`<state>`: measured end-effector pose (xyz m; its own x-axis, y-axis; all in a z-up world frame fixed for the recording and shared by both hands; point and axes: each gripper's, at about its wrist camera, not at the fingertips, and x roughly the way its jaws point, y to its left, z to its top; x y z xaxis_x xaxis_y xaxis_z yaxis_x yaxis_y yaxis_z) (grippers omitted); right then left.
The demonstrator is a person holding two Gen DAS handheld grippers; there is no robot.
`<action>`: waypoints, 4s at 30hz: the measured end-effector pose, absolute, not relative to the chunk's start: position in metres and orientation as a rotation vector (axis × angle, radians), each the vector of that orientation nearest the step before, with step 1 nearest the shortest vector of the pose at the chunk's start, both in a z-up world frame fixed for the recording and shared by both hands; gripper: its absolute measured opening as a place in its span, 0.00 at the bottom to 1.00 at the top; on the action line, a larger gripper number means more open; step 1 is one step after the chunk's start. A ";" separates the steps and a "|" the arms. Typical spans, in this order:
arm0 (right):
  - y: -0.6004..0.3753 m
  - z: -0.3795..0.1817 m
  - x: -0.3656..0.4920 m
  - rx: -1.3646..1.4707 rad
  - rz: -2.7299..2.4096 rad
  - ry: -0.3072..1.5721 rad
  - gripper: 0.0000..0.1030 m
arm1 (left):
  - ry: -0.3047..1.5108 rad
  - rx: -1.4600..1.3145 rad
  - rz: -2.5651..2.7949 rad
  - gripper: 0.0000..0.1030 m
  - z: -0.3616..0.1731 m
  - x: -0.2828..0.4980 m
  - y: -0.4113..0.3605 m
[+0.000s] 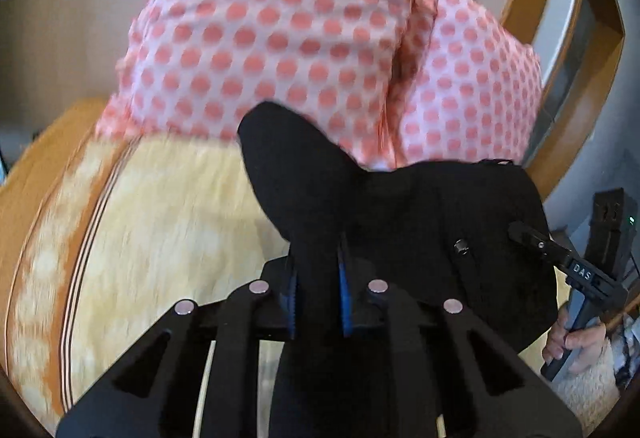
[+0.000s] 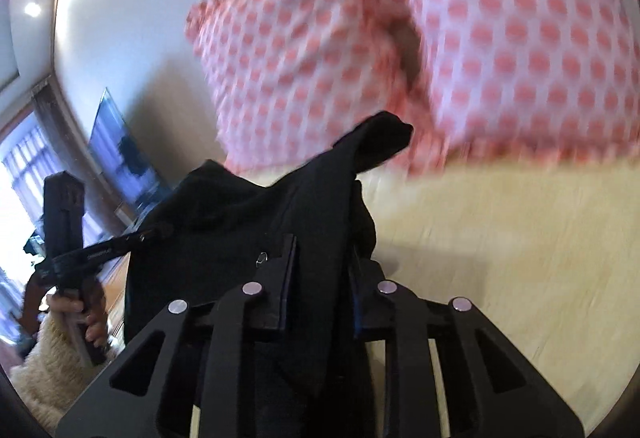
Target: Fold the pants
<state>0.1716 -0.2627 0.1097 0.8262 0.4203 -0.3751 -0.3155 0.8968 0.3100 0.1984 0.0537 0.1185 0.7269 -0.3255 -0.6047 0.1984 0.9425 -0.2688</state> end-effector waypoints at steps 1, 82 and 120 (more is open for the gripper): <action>-0.269 0.113 0.183 0.235 0.358 0.436 0.22 | 0.692 -0.183 -0.277 0.15 0.120 0.212 0.050; -0.179 -0.007 0.032 -0.005 -0.001 0.555 0.99 | 0.693 0.047 -0.058 0.98 0.016 0.025 0.012; -0.179 -0.007 0.032 -0.005 -0.003 0.555 0.99 | 0.693 0.046 -0.058 0.98 0.016 0.025 0.012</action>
